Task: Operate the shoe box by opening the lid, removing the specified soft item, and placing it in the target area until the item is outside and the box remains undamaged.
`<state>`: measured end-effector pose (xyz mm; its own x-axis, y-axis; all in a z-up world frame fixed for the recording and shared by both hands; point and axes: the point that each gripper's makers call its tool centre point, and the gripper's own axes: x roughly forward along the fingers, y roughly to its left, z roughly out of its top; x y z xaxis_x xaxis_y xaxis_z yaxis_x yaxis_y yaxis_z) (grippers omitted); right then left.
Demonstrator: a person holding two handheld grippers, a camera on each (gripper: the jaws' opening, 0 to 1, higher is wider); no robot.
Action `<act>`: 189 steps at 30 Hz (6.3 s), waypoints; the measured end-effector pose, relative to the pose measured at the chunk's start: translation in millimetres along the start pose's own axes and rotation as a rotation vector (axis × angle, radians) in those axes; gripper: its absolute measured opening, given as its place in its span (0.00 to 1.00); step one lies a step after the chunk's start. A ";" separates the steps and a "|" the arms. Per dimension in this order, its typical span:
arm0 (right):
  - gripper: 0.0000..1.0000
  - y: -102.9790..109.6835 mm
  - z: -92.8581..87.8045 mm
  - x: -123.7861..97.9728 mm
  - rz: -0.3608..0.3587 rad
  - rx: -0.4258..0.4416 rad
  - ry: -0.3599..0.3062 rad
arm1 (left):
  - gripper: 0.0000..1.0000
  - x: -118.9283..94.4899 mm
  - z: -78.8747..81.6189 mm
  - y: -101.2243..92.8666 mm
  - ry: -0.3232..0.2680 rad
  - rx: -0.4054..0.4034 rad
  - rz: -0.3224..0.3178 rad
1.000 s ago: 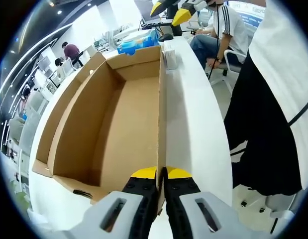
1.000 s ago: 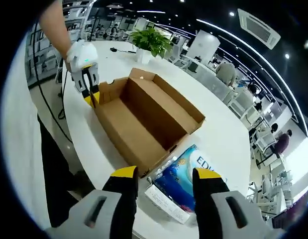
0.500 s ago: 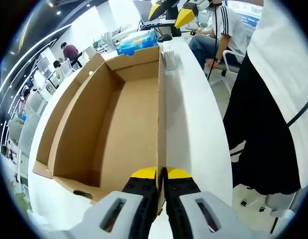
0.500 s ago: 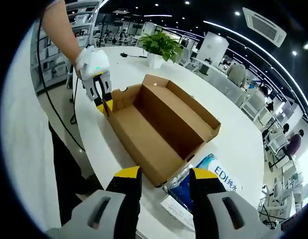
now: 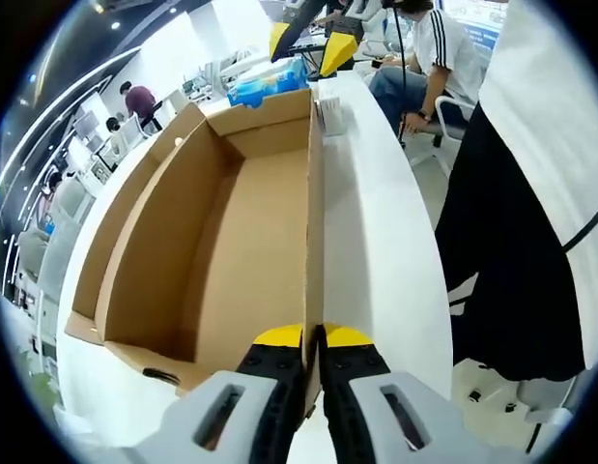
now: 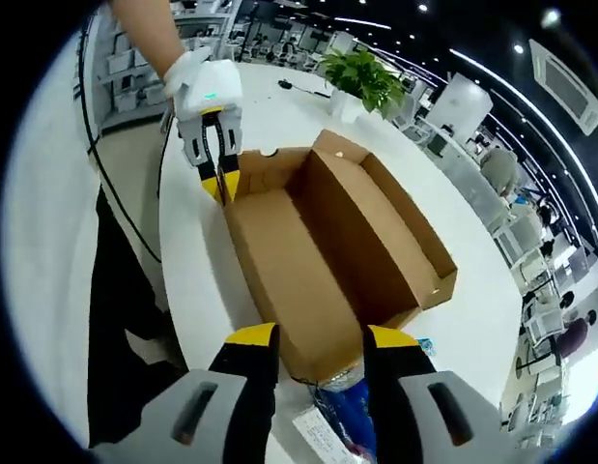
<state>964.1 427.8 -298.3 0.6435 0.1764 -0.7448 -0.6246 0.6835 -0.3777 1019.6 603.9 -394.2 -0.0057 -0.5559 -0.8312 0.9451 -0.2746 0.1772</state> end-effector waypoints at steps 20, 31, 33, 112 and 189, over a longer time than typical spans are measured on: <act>0.30 16.5 -10.6 29.3 0.126 -0.114 0.075 | 0.04 -0.1 1.6 0.4 -0.012 0.007 0.000; 0.18 30.0 -11.9 50.5 0.113 -0.026 0.096 | 0.05 0.7 0.8 2.2 -0.019 -0.012 0.004; 0.12 33.1 -16.1 53.6 0.120 -0.039 0.096 | 0.06 0.4 1.4 2.7 -0.020 -0.017 0.005; 0.01 44.9 -18.9 52.0 0.432 -0.446 0.102 | 0.75 -83.1 -18.2 169.1 -0.801 -1.948 -0.229; 0.02 44.6 -22.7 60.0 0.396 -0.457 0.139 | 0.23 -60.2 14.2 211.5 -0.811 -1.191 0.104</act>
<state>964.8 452.9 -372.3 0.2798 0.2391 -0.9298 -0.9502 0.2071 -0.2327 1215.2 568.1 -299.3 0.2807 -0.9273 -0.2476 0.6564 0.3737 -0.6554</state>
